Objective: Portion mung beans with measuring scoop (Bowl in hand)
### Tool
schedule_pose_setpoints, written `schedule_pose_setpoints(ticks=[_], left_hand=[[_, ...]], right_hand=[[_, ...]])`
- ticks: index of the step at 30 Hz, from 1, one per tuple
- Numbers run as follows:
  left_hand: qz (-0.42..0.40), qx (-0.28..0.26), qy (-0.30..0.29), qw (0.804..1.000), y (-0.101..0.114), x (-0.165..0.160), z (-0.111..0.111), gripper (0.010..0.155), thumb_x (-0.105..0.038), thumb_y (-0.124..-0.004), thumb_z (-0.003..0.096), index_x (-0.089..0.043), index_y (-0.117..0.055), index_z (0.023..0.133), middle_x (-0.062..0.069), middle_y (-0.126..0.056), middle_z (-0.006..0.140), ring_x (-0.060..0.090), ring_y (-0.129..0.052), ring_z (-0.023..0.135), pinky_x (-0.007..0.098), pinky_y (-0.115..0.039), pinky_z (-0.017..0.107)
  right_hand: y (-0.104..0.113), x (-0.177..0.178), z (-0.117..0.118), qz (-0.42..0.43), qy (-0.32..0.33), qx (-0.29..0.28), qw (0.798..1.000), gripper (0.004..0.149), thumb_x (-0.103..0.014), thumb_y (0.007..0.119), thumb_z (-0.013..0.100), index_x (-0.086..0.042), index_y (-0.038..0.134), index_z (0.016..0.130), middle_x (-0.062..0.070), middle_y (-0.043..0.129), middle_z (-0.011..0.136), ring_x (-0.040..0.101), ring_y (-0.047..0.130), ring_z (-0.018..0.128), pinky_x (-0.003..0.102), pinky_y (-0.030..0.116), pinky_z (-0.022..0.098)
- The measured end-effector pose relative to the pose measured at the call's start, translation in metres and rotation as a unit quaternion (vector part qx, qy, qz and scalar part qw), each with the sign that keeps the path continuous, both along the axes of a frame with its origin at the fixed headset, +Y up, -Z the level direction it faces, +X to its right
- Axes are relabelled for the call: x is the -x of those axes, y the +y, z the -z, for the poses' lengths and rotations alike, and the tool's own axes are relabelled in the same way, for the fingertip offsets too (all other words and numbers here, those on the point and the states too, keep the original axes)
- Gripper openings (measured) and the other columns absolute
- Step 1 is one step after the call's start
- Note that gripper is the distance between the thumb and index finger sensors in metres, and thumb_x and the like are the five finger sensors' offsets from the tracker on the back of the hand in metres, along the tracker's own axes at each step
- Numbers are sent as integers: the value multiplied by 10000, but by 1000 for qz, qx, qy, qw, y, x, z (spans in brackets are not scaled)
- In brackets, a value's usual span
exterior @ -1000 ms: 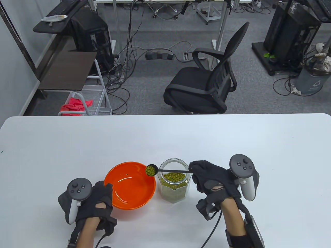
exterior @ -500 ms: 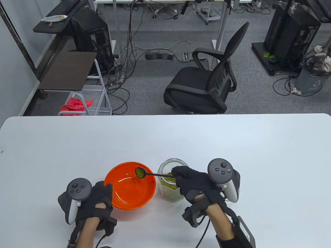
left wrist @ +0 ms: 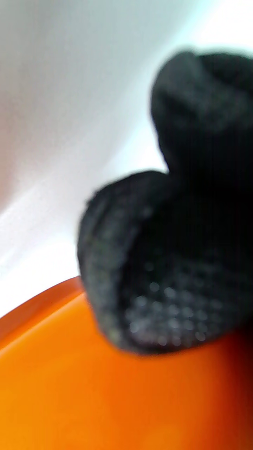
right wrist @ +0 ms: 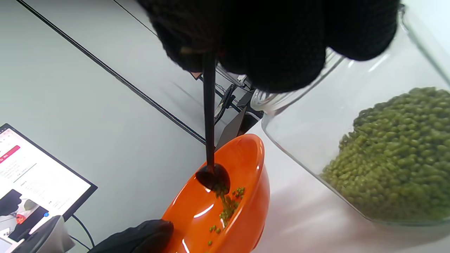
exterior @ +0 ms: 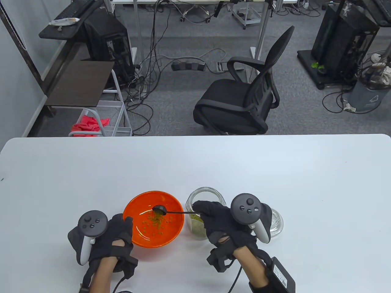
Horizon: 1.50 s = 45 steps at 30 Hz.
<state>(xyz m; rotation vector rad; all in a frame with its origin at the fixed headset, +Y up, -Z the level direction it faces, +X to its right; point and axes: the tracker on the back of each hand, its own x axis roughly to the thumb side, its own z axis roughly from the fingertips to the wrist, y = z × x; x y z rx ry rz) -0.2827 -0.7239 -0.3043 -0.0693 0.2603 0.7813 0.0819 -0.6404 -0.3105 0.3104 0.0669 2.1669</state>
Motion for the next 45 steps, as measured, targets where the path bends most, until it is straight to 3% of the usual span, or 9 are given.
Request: schedule_pose_setpoints(ticks=[12,25,37,45], left_hand=[[1,-1,2,1000,1,0,-1,523,-486,-719,526,-106,-787,879,-84,-1011,407,-8,-1086,61,178,-956,62],[6,1,3,1000,1,0,-1,523,-486,-719,527,-108,-785,881,-82,-1010,409,-7,-1086,65,179,-956,65],[6,1,6,1000,2,1,-2,524,-488,-718,526,-108,-785,881,-84,-1010,409,-7,-1086,65,179,-956,66],[8,1,5,1000,2,1,-2,524,-488,-717,527,-108,-785,881,-84,-1009,410,-7,-1086,66,179,-956,66]], right_hand=[[10,-14,-1,52,-13,-2,999,407,-144,815,428,-169,893,826,220,831,781,304,956,496,602,746,459],[34,-62,-4,104,-84,-33,990,382,-239,860,430,-104,878,788,195,894,634,230,955,331,570,785,393],[50,-95,-12,59,-161,-72,983,376,-265,834,433,-105,869,771,170,903,585,189,938,281,547,803,365],[53,-90,-14,-14,-189,-80,979,371,-263,838,435,-105,875,769,172,903,584,194,936,282,550,800,366]])
